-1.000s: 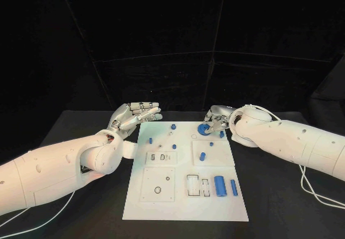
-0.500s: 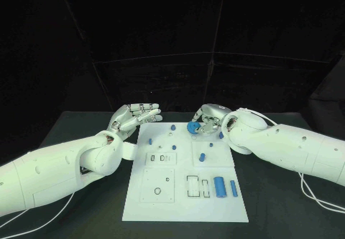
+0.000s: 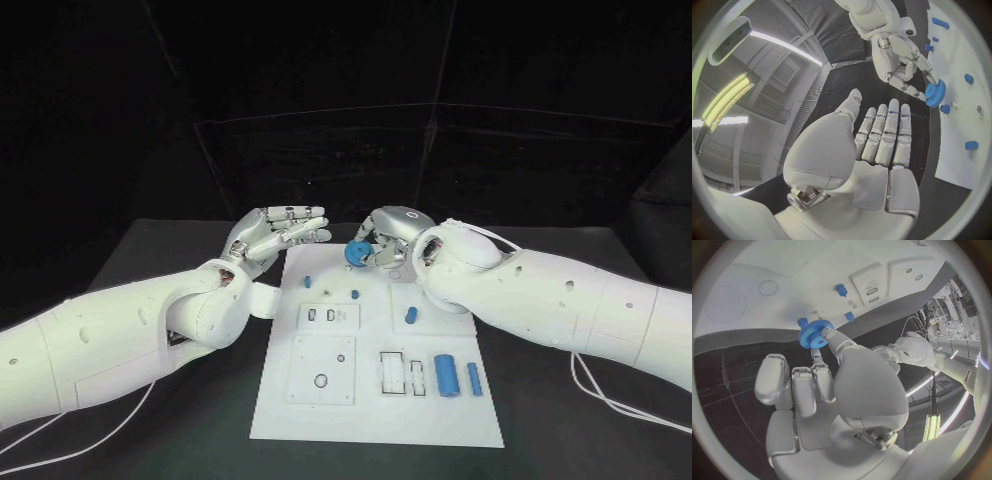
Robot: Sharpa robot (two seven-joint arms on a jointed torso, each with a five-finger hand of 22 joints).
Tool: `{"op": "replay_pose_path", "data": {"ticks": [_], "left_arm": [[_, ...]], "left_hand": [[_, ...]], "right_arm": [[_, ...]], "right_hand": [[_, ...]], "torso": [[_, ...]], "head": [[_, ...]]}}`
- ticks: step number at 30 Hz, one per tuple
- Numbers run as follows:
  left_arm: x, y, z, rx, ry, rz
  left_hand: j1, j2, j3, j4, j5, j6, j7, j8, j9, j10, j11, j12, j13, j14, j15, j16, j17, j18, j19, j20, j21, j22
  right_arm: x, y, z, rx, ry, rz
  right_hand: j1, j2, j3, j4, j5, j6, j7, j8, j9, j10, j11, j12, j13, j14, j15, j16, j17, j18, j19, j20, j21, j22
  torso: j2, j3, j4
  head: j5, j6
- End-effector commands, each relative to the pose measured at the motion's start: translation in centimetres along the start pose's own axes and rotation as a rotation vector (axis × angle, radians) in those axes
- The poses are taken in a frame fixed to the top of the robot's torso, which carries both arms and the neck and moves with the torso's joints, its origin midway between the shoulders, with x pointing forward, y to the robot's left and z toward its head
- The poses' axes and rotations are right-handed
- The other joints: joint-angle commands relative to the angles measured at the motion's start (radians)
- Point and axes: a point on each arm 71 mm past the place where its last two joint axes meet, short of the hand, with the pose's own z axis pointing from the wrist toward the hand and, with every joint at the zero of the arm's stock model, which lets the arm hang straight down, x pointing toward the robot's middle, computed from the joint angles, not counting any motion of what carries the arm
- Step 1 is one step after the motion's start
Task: Assemble the parts on the task board
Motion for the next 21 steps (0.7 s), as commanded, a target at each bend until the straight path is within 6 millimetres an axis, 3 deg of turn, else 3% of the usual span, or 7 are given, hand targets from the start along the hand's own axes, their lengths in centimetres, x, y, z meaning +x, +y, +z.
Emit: {"op": "replay_pose_path", "data": {"ticks": [1, 6, 11, 18, 21], "left_arm": [[0.2, -0.1, 0.1, 0.005, 0.014, -0.006], [0.3, -0.1, 0.2, 0.005, 0.015, -0.007], [0.3, 0.0, 0.2, 0.005, 0.016, -0.008], [0.4, 0.0, 0.3, 0.005, 0.017, -0.008], [0.4, 0.0, 0.3, 0.005, 0.018, -0.008]], "left_hand": [[0.007, 0.006, -0.001, -0.005, 0.001, 0.008, 0.011, -0.003, -0.001, 0.006, 0.002, -0.003, 0.0, 0.007, 0.0, -0.003, -0.001, 0.014, 0.008, 0.0, -0.005, -0.002], [0.007, 0.007, 0.0, -0.007, 0.001, 0.009, 0.011, -0.003, -0.001, 0.006, 0.002, -0.004, 0.0, 0.007, 0.0, -0.004, -0.001, 0.014, 0.009, 0.0, -0.005, -0.002], [0.007, 0.007, 0.0, -0.007, 0.001, 0.009, 0.011, -0.003, -0.001, 0.006, 0.002, -0.004, 0.0, 0.007, 0.0, -0.004, -0.001, 0.014, 0.009, 0.0, -0.005, -0.002], [0.007, 0.007, 0.0, -0.007, 0.001, 0.009, 0.012, -0.004, -0.001, 0.006, 0.002, -0.004, 0.0, 0.007, 0.0, -0.004, -0.001, 0.014, 0.009, 0.0, -0.006, -0.002], [0.007, 0.007, 0.0, -0.007, 0.001, 0.009, 0.012, -0.004, -0.001, 0.006, 0.002, -0.004, 0.0, 0.007, 0.0, -0.004, -0.001, 0.014, 0.009, 0.0, -0.006, -0.002]], "right_arm": [[0.7, 0.5, 0.4, -0.004, 0.015, -0.029], [2.1, 1.1, 0.9, 0.003, 0.06, -0.027], [3.1, 1.3, 1.3, 0.017, 0.086, -0.022], [3.6, 1.4, 1.6, 0.036, 0.071, -0.012], [3.7, 1.4, 1.8, 0.043, 0.068, -0.011]], "right_hand": [[-0.017, -0.001, 0.011, 0.003, -0.011, 0.043, -0.014, -0.005, 0.004, 0.006, -0.001, 0.002, 0.081, 0.074, -0.003, 0.003, 0.109, -0.013, 0.006, 0.004, 0.004, 0.0], [-0.026, -0.004, 0.015, 0.002, -0.019, 0.039, -0.013, -0.009, 0.003, 0.005, 0.0, 0.0, 0.079, 0.074, -0.003, 0.002, 0.106, -0.013, 0.005, 0.004, 0.004, 0.001], [-0.03, -0.006, 0.018, 0.001, -0.024, 0.036, -0.012, -0.012, 0.003, 0.004, 0.001, -0.003, 0.077, 0.073, -0.002, 0.0, 0.102, -0.013, 0.006, 0.005, 0.005, 0.001], [-0.04, -0.011, 0.024, -0.003, -0.03, 0.022, -0.007, -0.021, 0.001, -0.001, 0.004, -0.009, 0.072, 0.072, 0.0, -0.001, 0.1, -0.013, 0.005, 0.006, 0.005, 0.002], [-0.053, -0.02, 0.025, -0.006, -0.06, -0.005, 0.0, -0.038, 0.0, -0.008, 0.011, -0.019, 0.061, 0.072, 0.006, -0.001, 0.099, -0.014, 0.005, 0.011, 0.005, 0.003]], "torso": [[0.001, 0.0013, -0.0011], [0.0, 0.0026, -0.0023], [0.0, 0.0017, -0.0039], [0.0, 0.0032, -0.0051], [0.0, 0.0024, -0.0042]], "head": [[0.002, -0.003], [0.006, -0.003], [0.004, -0.004], [0.004, -0.003], [0.003, -0.004]]}}
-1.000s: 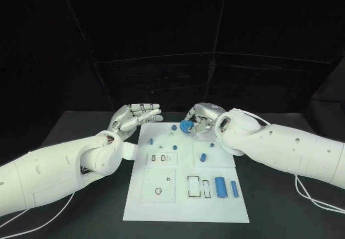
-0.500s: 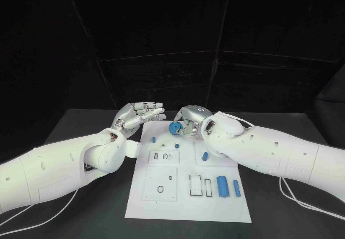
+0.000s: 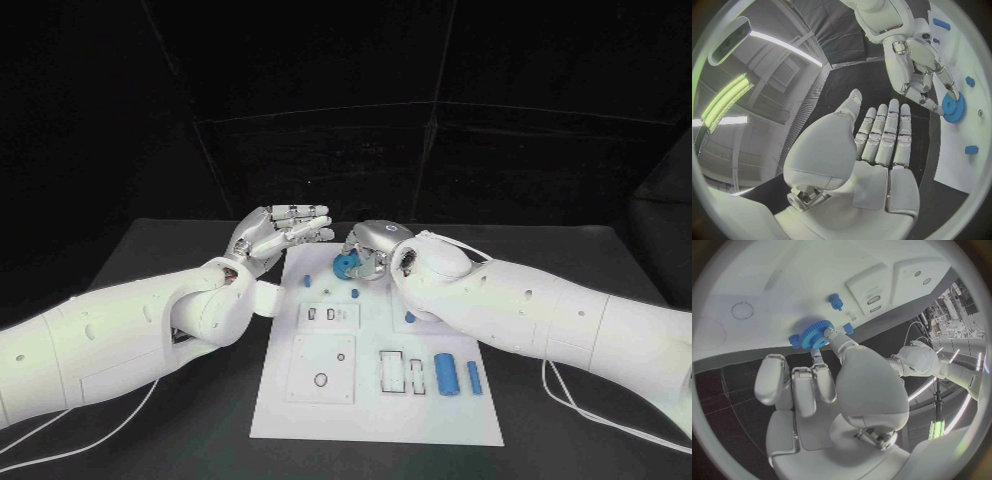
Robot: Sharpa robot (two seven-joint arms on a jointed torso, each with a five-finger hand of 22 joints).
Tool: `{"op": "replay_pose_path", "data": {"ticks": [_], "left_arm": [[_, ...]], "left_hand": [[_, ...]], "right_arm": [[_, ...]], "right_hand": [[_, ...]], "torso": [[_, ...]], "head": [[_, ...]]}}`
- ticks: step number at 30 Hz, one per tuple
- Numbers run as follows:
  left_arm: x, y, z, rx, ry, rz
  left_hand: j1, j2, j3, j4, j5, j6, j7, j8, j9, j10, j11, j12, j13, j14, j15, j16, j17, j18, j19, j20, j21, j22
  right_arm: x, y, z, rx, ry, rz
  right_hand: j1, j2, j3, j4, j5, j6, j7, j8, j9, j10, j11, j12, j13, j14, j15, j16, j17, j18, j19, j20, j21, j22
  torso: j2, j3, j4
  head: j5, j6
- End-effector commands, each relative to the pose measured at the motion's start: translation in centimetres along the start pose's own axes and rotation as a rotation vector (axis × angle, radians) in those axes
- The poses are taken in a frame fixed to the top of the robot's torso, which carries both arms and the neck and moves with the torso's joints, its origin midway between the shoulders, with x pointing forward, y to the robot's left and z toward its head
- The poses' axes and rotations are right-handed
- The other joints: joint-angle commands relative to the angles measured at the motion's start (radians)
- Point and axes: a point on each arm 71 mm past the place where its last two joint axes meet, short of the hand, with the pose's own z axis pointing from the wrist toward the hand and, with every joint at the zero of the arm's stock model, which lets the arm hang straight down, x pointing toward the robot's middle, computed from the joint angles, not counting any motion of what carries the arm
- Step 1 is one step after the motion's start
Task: Assemble the parts on the task board
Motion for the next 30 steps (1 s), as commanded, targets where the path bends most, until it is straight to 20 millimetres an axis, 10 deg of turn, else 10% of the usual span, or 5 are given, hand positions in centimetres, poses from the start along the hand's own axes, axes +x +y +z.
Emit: {"op": "replay_pose_path", "data": {"ticks": [1, 18, 30], "left_arm": [[0.2, -0.1, 0.1, 0.006, 0.014, -0.006], [0.1, -0.1, 0.1, 0.004, 0.011, -0.004], [0.1, -0.1, 0.1, 0.002, 0.011, -0.004]], "left_hand": [[0.003, 0.003, 0.0, -0.007, 0.001, 0.009, 0.012, -0.004, -0.001, 0.006, 0.002, -0.004, 0.0, 0.008, 0.0, -0.004, -0.001, 0.014, 0.009, 0.0, -0.006, -0.001], [0.003, 0.003, 0.0, -0.007, 0.001, 0.009, 0.012, -0.004, -0.001, 0.006, 0.002, -0.004, 0.0, 0.008, 0.0, -0.004, -0.001, 0.014, 0.009, 0.0, -0.006, -0.001], [0.003, 0.003, 0.0, -0.009, 0.001, 0.009, 0.012, -0.004, -0.001, 0.006, 0.002, -0.005, 0.0, 0.008, 0.0, -0.005, -0.001, 0.014, 0.009, 0.0, -0.006, -0.002]], "right_arm": [[0.4, -0.3, 0.0, 0.026, 0.009, -0.007], [0.7, -0.5, 0.2, 0.045, 0.038, -0.006], [1.2, -1.2, 0.1, 0.09, 0.116, 0.014]], "right_hand": [[-0.011, -0.009, 0.003, -0.003, -0.025, -0.028, 0.002, -0.015, -0.001, -0.008, 0.01, -0.016, 0.057, 0.072, 0.007, -0.002, 0.099, -0.014, 0.001, 0.009, 0.005, 0.001], [-0.105, -0.018, -0.125, 0.067, -0.063, -0.12, 0.022, -0.04, 0.003, -0.036, 0.031, -0.048, 0.025, 0.073, 0.027, -0.001, 0.105, -0.012, -0.005, 0.029, 0.003, -0.003], [-0.238, 0.025, -0.25, 0.221, 0.032, -0.107, 0.019, -0.035, 0.004, -0.029, 0.031, -0.036, 0.038, 0.076, 0.027, 0.005, 0.122, -0.015, -0.001, 0.029, 0.012, 0.008]], "torso": [[0.0, -0.0005, 0.0003], [0.0, 0.0, 0.0005], [0.0, 0.0006, 0.0001]], "head": [[-0.001, -0.001], [0.001, 0.0], [-0.001, 0.001]]}}
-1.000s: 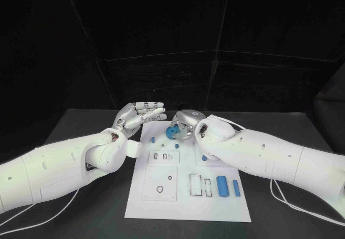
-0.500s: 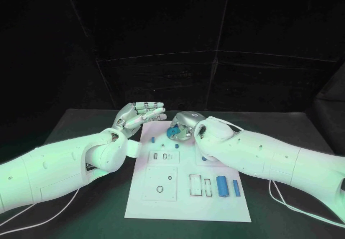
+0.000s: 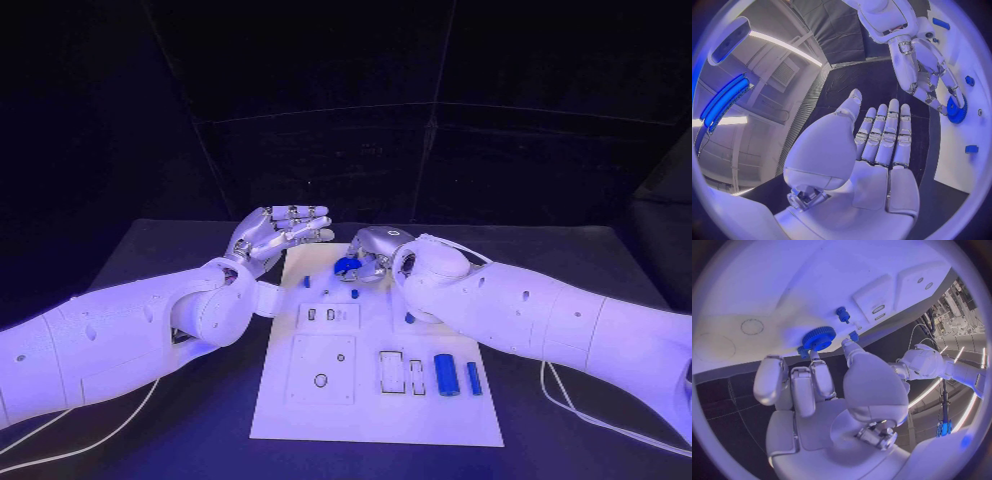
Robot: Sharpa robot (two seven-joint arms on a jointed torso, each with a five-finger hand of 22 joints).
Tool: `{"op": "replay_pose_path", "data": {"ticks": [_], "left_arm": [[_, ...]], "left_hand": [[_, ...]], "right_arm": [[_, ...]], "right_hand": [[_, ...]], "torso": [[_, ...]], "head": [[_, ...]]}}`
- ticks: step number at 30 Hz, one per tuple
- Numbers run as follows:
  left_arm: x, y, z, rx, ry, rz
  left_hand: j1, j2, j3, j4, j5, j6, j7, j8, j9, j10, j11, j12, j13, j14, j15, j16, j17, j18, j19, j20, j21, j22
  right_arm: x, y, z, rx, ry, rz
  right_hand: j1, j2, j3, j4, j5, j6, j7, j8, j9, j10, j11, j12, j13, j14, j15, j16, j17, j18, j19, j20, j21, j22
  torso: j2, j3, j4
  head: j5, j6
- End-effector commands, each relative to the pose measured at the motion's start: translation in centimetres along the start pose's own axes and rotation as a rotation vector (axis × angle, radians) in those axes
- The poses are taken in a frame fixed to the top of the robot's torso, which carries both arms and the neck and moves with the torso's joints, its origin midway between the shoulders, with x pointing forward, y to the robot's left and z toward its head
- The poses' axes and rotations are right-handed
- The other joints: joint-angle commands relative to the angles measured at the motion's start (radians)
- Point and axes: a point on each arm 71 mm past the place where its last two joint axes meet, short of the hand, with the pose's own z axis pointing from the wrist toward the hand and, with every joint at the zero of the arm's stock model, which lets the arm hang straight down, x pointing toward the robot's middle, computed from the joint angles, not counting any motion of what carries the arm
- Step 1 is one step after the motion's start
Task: Assemble the parts on the task board
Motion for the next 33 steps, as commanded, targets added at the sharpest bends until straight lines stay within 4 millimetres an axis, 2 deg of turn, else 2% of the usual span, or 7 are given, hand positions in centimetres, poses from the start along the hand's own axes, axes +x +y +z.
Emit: {"op": "replay_pose_path", "data": {"ticks": [1, 7, 14, 18, 21, 30, 33], "left_arm": [[0.1, -0.1, 0.1, 0.006, 0.012, -0.005], [0.1, -0.1, 0.0, 0.005, 0.012, -0.005], [-0.2, -0.2, -0.1, 0.005, 0.006, -0.002], [-0.4, -0.2, -0.2, 0.005, 0.0, 0.002], [-0.6, -0.3, -0.2, 0.006, -0.002, 0.003], [-0.8, -0.3, -0.3, 0.005, -0.005, 0.005], [-0.8, -0.2, -0.2, 0.005, -0.006, 0.006]], "left_hand": [[0.003, 0.003, 0.003, -0.006, 0.001, 0.009, 0.012, -0.004, -0.001, 0.007, 0.002, -0.005, 0.0, 0.008, 0.0, -0.005, -0.001, 0.014, 0.009, 0.0, -0.006, -0.001], [0.003, 0.003, 0.003, -0.006, 0.001, 0.009, 0.012, -0.004, -0.001, 0.007, 0.002, -0.005, 0.0, 0.008, 0.0, -0.005, -0.001, 0.014, 0.009, 0.0, -0.006, -0.001], [0.003, 0.003, 0.003, -0.006, 0.001, 0.009, 0.012, -0.004, -0.001, 0.007, 0.002, -0.005, 0.0, 0.008, 0.0, -0.005, -0.001, 0.014, 0.009, 0.0, -0.006, -0.001], [0.003, 0.003, 0.003, -0.006, 0.001, 0.009, 0.012, -0.004, -0.001, 0.007, 0.002, -0.005, 0.0, 0.008, 0.0, -0.005, -0.001, 0.014, 0.009, 0.0, -0.006, -0.001], [0.003, 0.003, 0.003, -0.006, 0.001, 0.009, 0.012, -0.004, -0.001, 0.006, 0.002, -0.005, 0.0, 0.008, 0.0, -0.005, -0.001, 0.014, 0.009, 0.0, -0.006, -0.001], [0.002, 0.004, 0.003, -0.009, 0.001, 0.009, 0.012, -0.005, -0.001, 0.006, 0.002, -0.007, 0.0, 0.011, -0.001, -0.005, -0.001, 0.014, 0.01, 0.0, -0.006, -0.002], [0.002, 0.004, 0.003, -0.009, 0.001, 0.009, 0.012, -0.005, -0.001, 0.006, 0.002, -0.007, 0.0, 0.011, -0.001, -0.005, -0.001, 0.014, 0.01, 0.0, -0.006, -0.002]], "right_arm": [[0.3, -0.4, 0.0, 0.037, 0.053, 0.012], [-0.4, -0.9, -0.4, 0.024, -0.036, 0.051], [-2.2, -1.7, -2.2, -0.143, -0.208, 0.171], [-3.0, -3.1, -4.1, -0.224, -0.249, 0.242], [-3.6, -5.4, -5.9, -0.223, -0.256, 0.301], [-4.8, -13.1, -10.0, -0.112, -0.239, 0.347], [-4.9, -15.1, -10.9, -0.083, -0.22, 0.353]], "right_hand": [[-0.013, 0.003, -0.023, 0.019, 0.017, 0.002, 0.005, -0.001, 0.0, 0.003, 0.0, 0.005, 0.038, 0.076, 0.005, 0.005, 0.122, -0.015, 0.001, 0.006, 0.004, 0.001], [0.028, 0.008, -0.051, 0.013, 0.035, -0.074, 0.017, -0.012, -0.006, 0.002, 0.01, 0.006, 0.039, 0.077, 0.014, 0.007, 0.127, -0.015, 0.002, 0.013, 0.007, 0.003], [0.105, 0.039, -0.055, -0.018, 0.055, -0.02, 0.012, -0.002, 0.001, -0.001, 0.006, 0.002, 0.035, 0.076, 0.012, 0.006, 0.124, -0.016, 0.003, 0.013, 0.01, 0.008], [0.175, 0.057, -0.039, -0.058, 0.028, 0.009, 0.004, 0.009, 0.004, -0.003, -0.002, 0.0, 0.033, 0.076, 0.006, 0.006, 0.125, -0.016, 0.003, 0.008, 0.013, 0.013], [0.206, 0.052, -0.036, -0.083, 0.022, 0.031, -0.002, 0.017, 0.005, -0.002, -0.008, -0.001, 0.034, 0.076, 0.001, 0.006, 0.127, -0.017, 0.004, 0.004, 0.014, 0.016], [0.255, 0.012, -0.051, -0.138, -0.01, 0.041, -0.006, 0.012, 0.001, -0.005, -0.012, -0.009, 0.027, 0.078, -0.004, 0.007, 0.134, -0.018, 0.004, -0.001, 0.015, 0.018], [0.263, 0.006, -0.055, -0.148, -0.016, 0.037, -0.005, 0.008, 0.0, -0.006, -0.012, -0.012, 0.025, 0.078, -0.004, 0.007, 0.134, -0.018, 0.004, -0.002, 0.016, 0.019]], "torso": [[0.0, 0.0, 0.0001], [0.0, -0.0003, -0.0009], [-0.002, 0.0009, -0.004], [-0.002, 0.0007, -0.0058], [-0.004, -0.0005, -0.0055], [-0.005, 0.0052, -0.0223], [-0.006, 0.009, -0.0254]], "head": [[-0.001, 0.0], [-0.002, 0.0], [0.002, -0.001], [0.0, 0.003], [-0.004, 0.006], [-0.007, 0.01], [-0.018, 0.011]]}}
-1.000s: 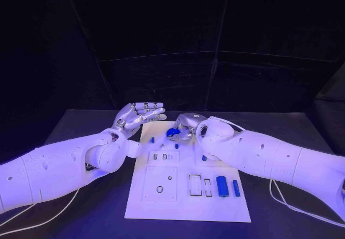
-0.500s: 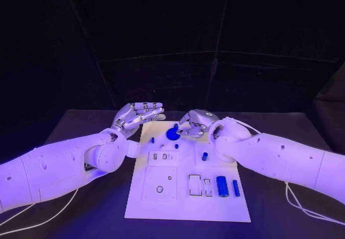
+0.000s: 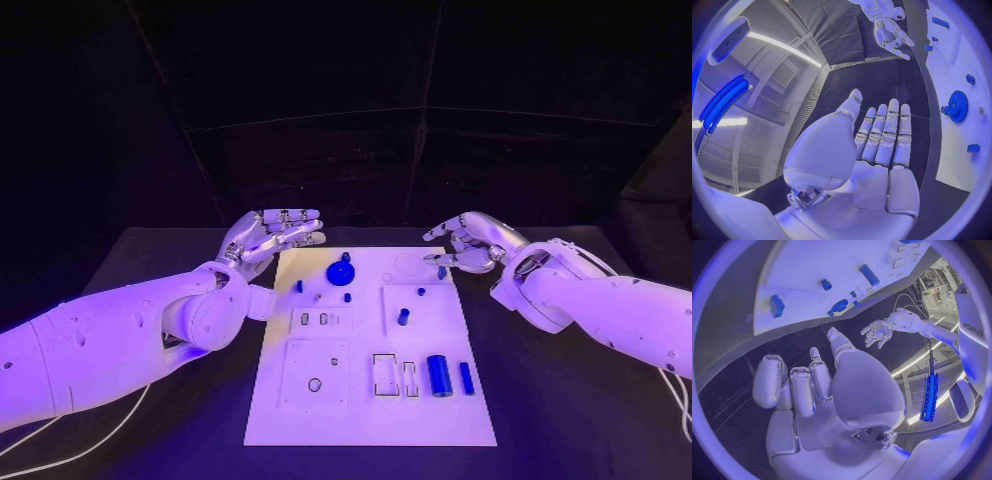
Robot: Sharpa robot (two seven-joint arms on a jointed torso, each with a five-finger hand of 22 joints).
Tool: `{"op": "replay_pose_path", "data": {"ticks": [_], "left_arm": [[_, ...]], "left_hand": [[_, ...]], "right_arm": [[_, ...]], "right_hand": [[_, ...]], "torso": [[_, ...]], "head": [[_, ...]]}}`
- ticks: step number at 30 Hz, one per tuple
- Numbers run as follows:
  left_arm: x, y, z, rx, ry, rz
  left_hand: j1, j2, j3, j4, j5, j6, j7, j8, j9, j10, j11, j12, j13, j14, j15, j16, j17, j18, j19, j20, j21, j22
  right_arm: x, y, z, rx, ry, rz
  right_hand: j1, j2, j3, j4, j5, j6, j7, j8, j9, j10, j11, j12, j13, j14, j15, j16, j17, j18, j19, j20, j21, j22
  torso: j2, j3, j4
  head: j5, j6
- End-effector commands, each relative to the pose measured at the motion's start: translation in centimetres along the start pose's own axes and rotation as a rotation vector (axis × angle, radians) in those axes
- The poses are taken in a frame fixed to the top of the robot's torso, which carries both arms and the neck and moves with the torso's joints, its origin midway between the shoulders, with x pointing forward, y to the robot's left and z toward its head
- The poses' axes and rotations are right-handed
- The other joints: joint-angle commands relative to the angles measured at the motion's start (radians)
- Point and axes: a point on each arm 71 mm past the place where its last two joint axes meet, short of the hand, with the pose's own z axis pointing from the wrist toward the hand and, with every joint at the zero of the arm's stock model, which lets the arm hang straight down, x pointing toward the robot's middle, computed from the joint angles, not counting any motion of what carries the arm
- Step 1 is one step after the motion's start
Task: Assemble the parts on the task board
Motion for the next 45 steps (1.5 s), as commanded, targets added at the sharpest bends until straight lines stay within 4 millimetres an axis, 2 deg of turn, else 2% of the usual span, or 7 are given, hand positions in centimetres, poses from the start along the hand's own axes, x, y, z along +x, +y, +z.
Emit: {"op": "replay_pose_path", "data": {"ticks": [1, 8, 12, 17, 24, 31, 45], "left_arm": [[0.1, -0.1, 0.1, 0.008, 0.011, -0.004], [0.2, 0.1, 0.3, 0.007, 0.013, -0.005], [0.3, 0.2, 0.4, 0.006, 0.014, -0.006], [0.3, 0.3, 0.5, 0.004, 0.014, -0.006], [0.3, 0.5, 0.5, 0.001, 0.014, -0.007], [0.2, 0.6, 0.5, -0.003, 0.015, -0.008], [0.0, 0.7, 0.5, -0.006, 0.013, -0.006]], "left_hand": [[0.002, 0.004, 0.0, -0.006, 0.001, 0.009, 0.012, -0.005, -0.001, 0.006, 0.002, -0.007, 0.0, 0.008, 0.003, -0.005, -0.001, 0.014, 0.01, 0.0, -0.006, -0.001], [0.002, 0.004, 0.0, -0.006, 0.001, 0.009, 0.012, -0.005, -0.001, 0.006, 0.002, -0.007, 0.0, 0.008, 0.003, -0.005, -0.001, 0.014, 0.01, 0.0, -0.006, -0.001], [0.002, 0.004, 0.0, -0.006, 0.001, 0.009, 0.012, -0.005, -0.001, 0.006, 0.002, -0.007, 0.0, 0.008, 0.003, -0.005, -0.001, 0.014, 0.01, 0.0, -0.006, -0.001], [0.002, 0.004, 0.0, -0.006, 0.001, 0.009, 0.012, -0.005, -0.001, 0.006, 0.002, -0.007, 0.0, 0.008, 0.003, -0.005, -0.001, 0.014, 0.01, 0.0, -0.006, -0.001], [0.002, 0.005, 0.001, -0.007, 0.001, 0.009, 0.012, -0.005, -0.001, 0.007, 0.002, -0.007, 0.0, 0.009, 0.002, -0.004, -0.001, 0.014, 0.01, 0.0, -0.007, -0.001], [0.002, 0.005, 0.001, -0.007, 0.001, 0.009, 0.012, -0.005, -0.001, 0.007, 0.002, -0.007, 0.0, 0.009, 0.002, -0.004, -0.001, 0.014, 0.01, 0.0, -0.007, -0.001], [0.003, 0.005, 0.001, -0.009, 0.001, 0.009, 0.011, -0.005, -0.001, 0.007, 0.002, -0.008, 0.0, 0.01, 0.002, -0.005, -0.001, 0.014, 0.01, 0.0, -0.007, -0.002]], "right_arm": [[-0.5, -0.8, -0.4, -0.019, 0.023, 0.073], [-1.3, -3.7, -0.9, 0.054, 0.052, 0.071], [-1.2, -4.6, -0.6, 0.083, 0.07, 0.07], [-0.4, -5.1, -0.5, 0.1, 0.096, 0.076], [0.1, -5.5, -0.4, 0.11, 0.115, 0.081], [0.4, -5.8, -0.4, 0.116, 0.13, 0.084], [1.1, -5.9, -0.3, 0.12, 0.144, 0.09]], "right_hand": [[0.012, -0.003, -0.002, -0.009, -0.007, 0.001, 0.0, -0.005, -0.002, -0.003, -0.008, -0.006, 0.024, 0.081, -0.007, 0.003, 0.134, -0.018, -0.001, -0.007, 0.003, 0.001], [0.026, -0.003, -0.004, -0.022, -0.018, -0.006, 0.002, -0.011, -0.003, -0.005, -0.006, -0.011, 0.02, 0.081, -0.006, 0.002, 0.131, -0.018, -0.002, -0.006, 0.004, 0.002], [0.031, -0.002, -0.003, -0.027, -0.018, -0.008, 0.003, -0.012, -0.003, -0.007, -0.006, -0.013, 0.018, 0.08, -0.005, 0.001, 0.129, -0.018, -0.003, -0.005, 0.003, 0.0], [0.034, -0.001, -0.003, -0.03, -0.017, -0.009, 0.003, -0.013, -0.003, -0.008, -0.006, -0.015, 0.017, 0.08, -0.005, 0.001, 0.129, -0.018, -0.003, -0.005, 0.002, -0.001], [0.038, 0.001, -0.002, -0.034, -0.016, -0.008, 0.003, -0.013, -0.003, -0.008, -0.006, -0.015, 0.017, 0.08, -0.005, 0.0, 0.128, -0.018, -0.003, -0.005, 0.002, -0.001], [0.041, 0.006, -0.001, -0.039, -0.016, 0.002, 0.002, -0.008, -0.001, -0.007, -0.007, -0.014, 0.018, 0.08, -0.006, 0.0, 0.129, -0.018, -0.004, -0.005, 0.002, -0.001], [0.043, 0.019, 0.002, -0.047, -0.018, 0.022, -0.002, 0.0, 0.002, -0.004, -0.01, -0.011, 0.022, 0.081, -0.008, 0.001, 0.132, -0.018, -0.002, -0.007, 0.004, 0.002]], "torso": [[0.0, 0.0044, -0.0046], [0.003, 0.0114, -0.0041], [0.004, 0.0092, -0.0022], [0.004, 0.0136, -0.0026], [0.004, 0.0097, -0.001], [0.004, 0.0103, -0.0037], [0.003, 0.0097, -0.0016]], "head": [[-0.015, 0.002], [-0.03, 0.005], [-0.032, 0.004], [-0.033, 0.002], [-0.035, -0.001], [-0.033, -0.005], [-0.034, -0.008]]}}
